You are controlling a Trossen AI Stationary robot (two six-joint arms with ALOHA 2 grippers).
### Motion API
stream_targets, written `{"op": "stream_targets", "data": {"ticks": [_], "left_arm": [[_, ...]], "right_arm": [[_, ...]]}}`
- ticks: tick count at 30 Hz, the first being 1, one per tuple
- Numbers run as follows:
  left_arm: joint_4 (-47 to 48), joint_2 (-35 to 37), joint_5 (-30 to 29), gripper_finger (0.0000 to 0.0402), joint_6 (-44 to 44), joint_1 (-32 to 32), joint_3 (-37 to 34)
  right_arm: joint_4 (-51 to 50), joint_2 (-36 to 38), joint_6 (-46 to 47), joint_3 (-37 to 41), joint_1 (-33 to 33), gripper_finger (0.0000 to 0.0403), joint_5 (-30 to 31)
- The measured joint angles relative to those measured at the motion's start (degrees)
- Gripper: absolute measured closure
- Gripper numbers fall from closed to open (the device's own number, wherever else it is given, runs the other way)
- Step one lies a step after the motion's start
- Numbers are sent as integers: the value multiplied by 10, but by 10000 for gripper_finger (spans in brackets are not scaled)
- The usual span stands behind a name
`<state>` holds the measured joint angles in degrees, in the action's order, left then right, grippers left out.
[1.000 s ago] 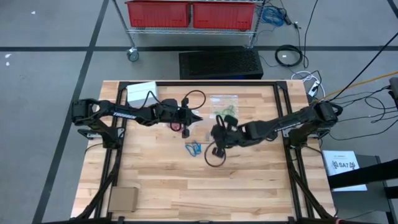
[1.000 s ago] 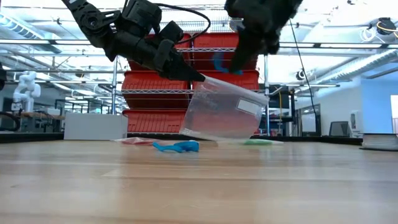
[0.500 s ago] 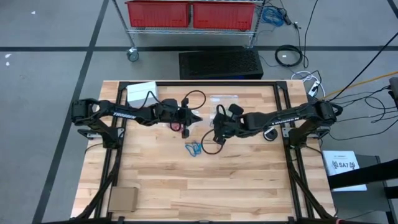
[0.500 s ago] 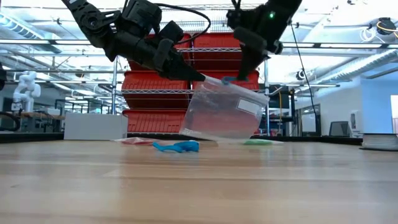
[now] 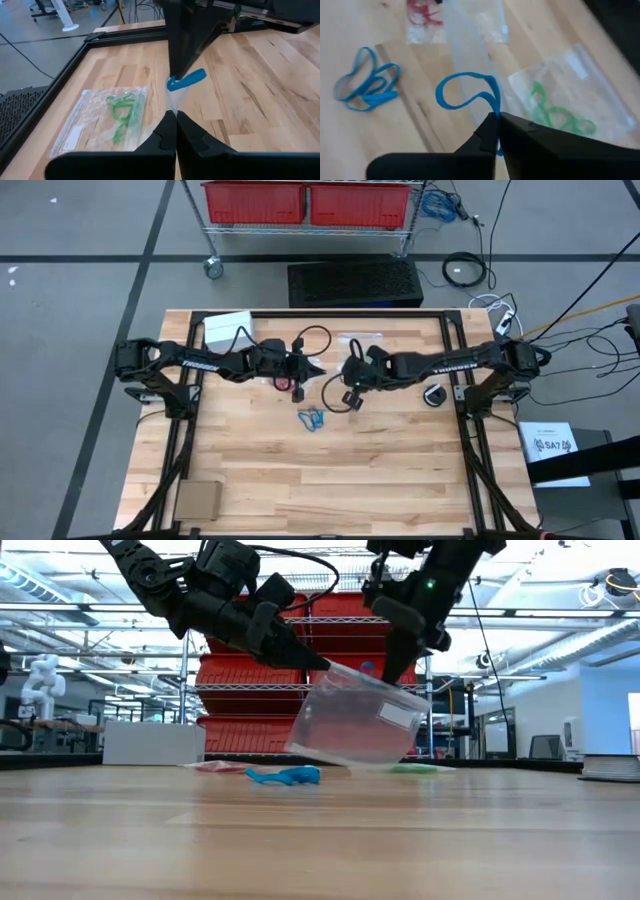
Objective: Sort rubber bands
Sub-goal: Put the blue rubber band into the bottom right transparent zip lock bag
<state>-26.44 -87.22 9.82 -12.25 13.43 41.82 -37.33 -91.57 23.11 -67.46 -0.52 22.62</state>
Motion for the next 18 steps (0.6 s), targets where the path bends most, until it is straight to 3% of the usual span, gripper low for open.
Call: {"op": "stream_targets", "data": {"ticks": [4, 8, 13, 18], "left_arm": [[0, 0, 6, 401, 0, 0, 0], [0, 0, 6, 401, 0, 0, 0], [0, 0, 6, 401, 0, 0, 0], [-6, 0, 6, 401, 6, 0, 0]], "right_arm": [[16, 0, -9, 0, -12, 383, -53], [25, 0, -17, -5, -14, 330, -80], [-6, 0, -17, -41, -13, 252, -81], [-84, 0, -24, -101, -10, 202, -80]]}}
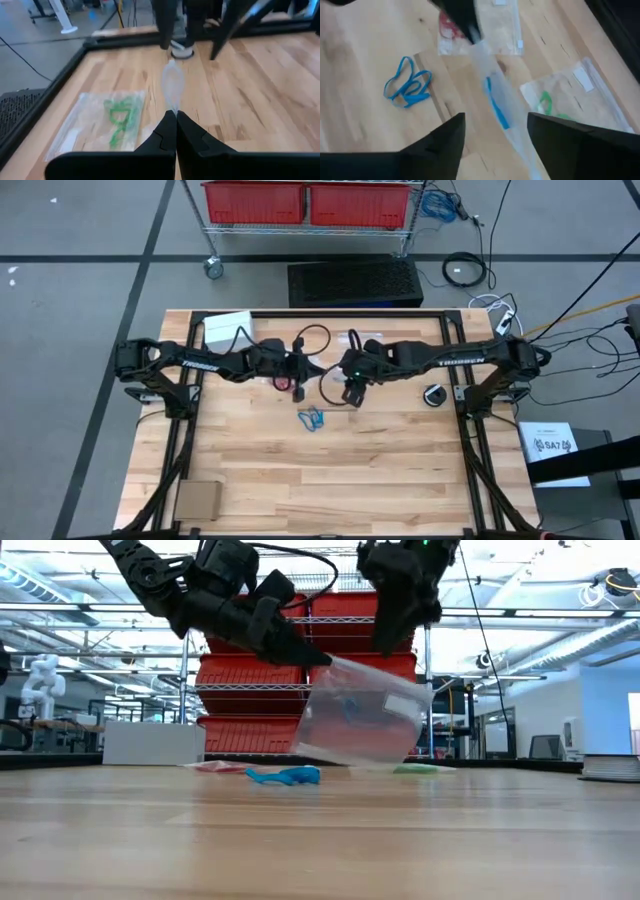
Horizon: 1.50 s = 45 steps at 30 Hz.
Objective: Sort rubber bands
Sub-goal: Put the blue rubber band into the bottom right transparent zip lock bag
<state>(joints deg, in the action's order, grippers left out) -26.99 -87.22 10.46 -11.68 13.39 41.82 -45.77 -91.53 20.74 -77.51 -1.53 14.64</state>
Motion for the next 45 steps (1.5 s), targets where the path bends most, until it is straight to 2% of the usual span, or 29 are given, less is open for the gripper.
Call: {"op": "stream_targets", "data": {"ticks": [4, 8, 13, 17, 21, 23, 25, 30, 36, 41, 45], "left_arm": [[-56, 0, 0, 401, 15, 0, -12], [-156, 0, 3, 401, 39, 15, -59], [-248, 0, 64, 401, 80, 51, -96], [-249, 3, 80, 401, 84, 71, -104], [-247, 7, 87, 401, 82, 83, -104], [-246, 9, 90, 401, 81, 87, -104], [-245, 9, 90, 401, 81, 91, -104], [-235, 10, 93, 401, 66, 92, -104], [-231, 11, 93, 401, 64, 92, -104], [-229, 11, 95, 401, 63, 92, -103], [-228, 11, 101, 401, 63, 92, -103]], "right_arm": [[-46, 12, -9, -21, 17, 188, 0], [-67, 30, -1, -17, 36, 197, 3], [-17, 55, 27, 43, 65, 222, 9], [107, 57, 45, 125, 86, 240, 1], [321, 32, 51, 207, 99, 255, -10], [408, 15, 47, 231, 93, 260, -64], [450, -10, 53, 234, 87, 263, -107], [444, -81, -39, 216, 84, 256, -102], [436, -154, -139, 165, 66, 225, -106], [404, -199, -172, 123, 40, 205, -151], [372, -223, -206, 100, 29, 211, -176]]}}
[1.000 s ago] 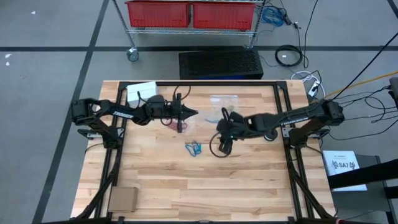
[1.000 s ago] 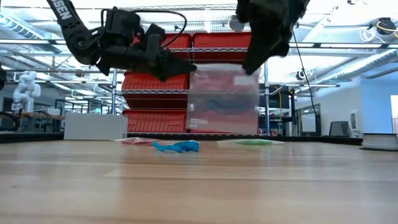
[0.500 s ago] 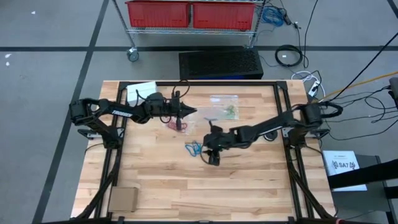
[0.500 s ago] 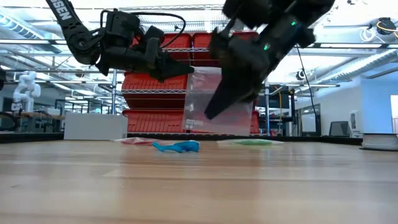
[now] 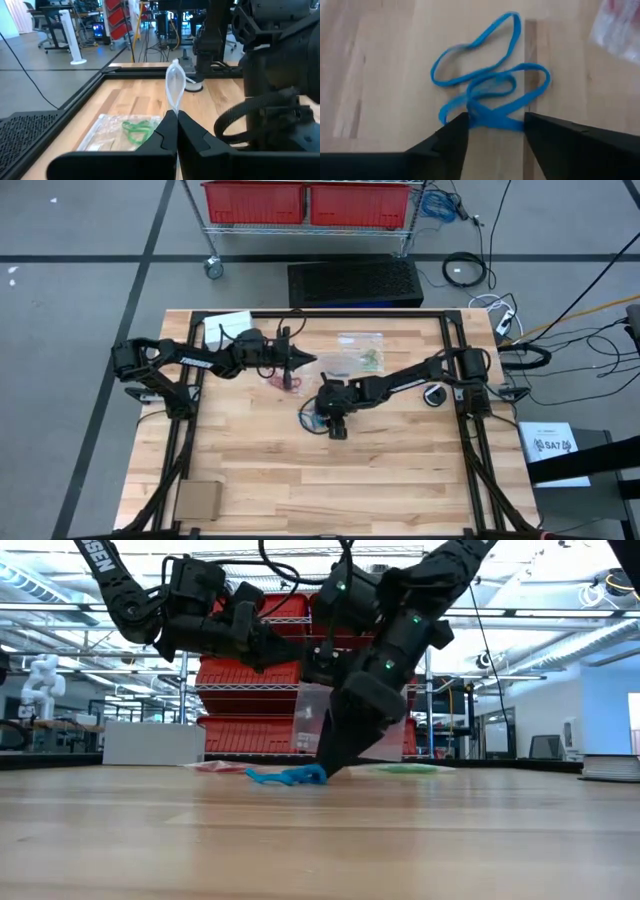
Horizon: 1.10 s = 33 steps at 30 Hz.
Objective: Sort rubber bands
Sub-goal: Put the blue rubber band into the bottom right transparent zip lock bag
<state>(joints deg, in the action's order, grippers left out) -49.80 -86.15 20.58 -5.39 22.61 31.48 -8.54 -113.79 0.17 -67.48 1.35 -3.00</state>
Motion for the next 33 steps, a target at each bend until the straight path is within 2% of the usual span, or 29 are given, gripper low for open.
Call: {"op": "stream_targets", "data": {"ticks": [3, 6, 11, 15, 21, 29, 33], "left_arm": [[2, 0, 2, 401, 0, 0, 0], [6, 0, 2, 401, 0, 0, 0], [9, 0, 2, 401, 0, 0, 0], [9, 0, 2, 401, 0, 0, 0], [20, 0, 2, 401, -10, 0, 0], [24, 0, 9, 401, -11, 0, 0], [24, 0, 21, 401, -13, 0, 0]], "right_arm": [[-22, -5, -5, -7, -2, 236, -1], [-42, 4, 0, -6, -2, 279, -4], [-91, 42, 21, -5, -1, 357, -4], [-109, 79, 27, -5, -1, 395, -4], [-126, 157, 57, -5, -1, 392, 10], [-203, 261, 41, -6, -6, 397, 151], [-227, 278, 15, -6, -19, 397, 166]]}}
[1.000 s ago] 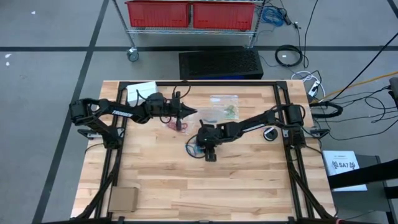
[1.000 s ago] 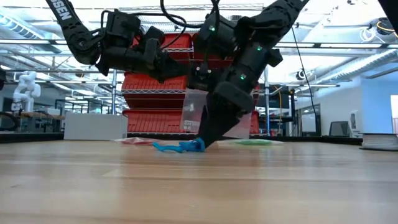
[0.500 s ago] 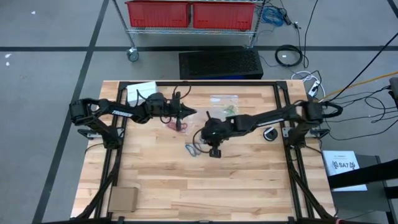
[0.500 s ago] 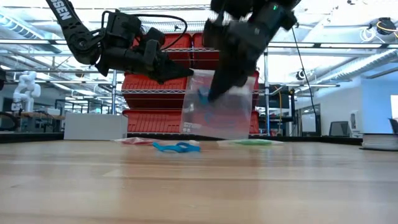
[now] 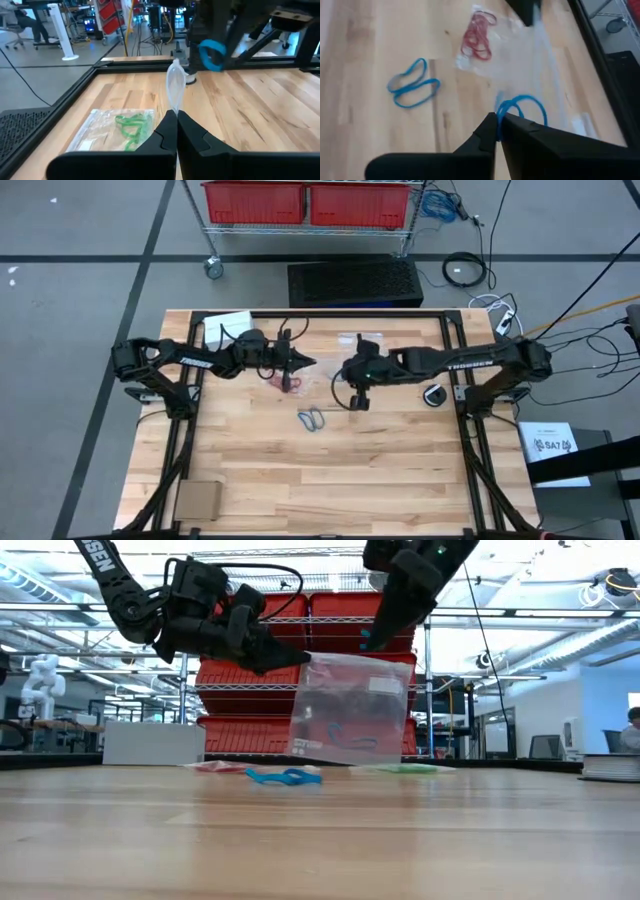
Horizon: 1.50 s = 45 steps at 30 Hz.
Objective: Sort rubber bands
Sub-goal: Put the blue rubber band into the bottom right transparent zip lock bag
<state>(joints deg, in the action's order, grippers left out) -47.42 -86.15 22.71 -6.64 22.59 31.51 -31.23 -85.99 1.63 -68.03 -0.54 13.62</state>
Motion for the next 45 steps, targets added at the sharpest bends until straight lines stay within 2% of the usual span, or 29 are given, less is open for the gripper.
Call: {"op": "stream_targets", "data": {"ticks": [9, 23, 31, 38, 45], "left_arm": [[28, 0, 1, 401, -47, -10, 0], [33, 0, 1, 401, -60, -22, 4], [49, 0, 2, 401, -78, -25, 5], [47, 0, 50, 401, -103, -40, 5], [38, 0, 76, 401, -106, -59, 10]], "right_arm": [[-4, 0, -38, 0, -31, 398, -2], [-15, -1, -7, 0, -44, 399, -54], [-8, 3, 30, -30, -43, 399, -186], [6, 1, 53, -39, -69, 399, -359], [11, -12, 66, -39, -78, 399, -456]]}}
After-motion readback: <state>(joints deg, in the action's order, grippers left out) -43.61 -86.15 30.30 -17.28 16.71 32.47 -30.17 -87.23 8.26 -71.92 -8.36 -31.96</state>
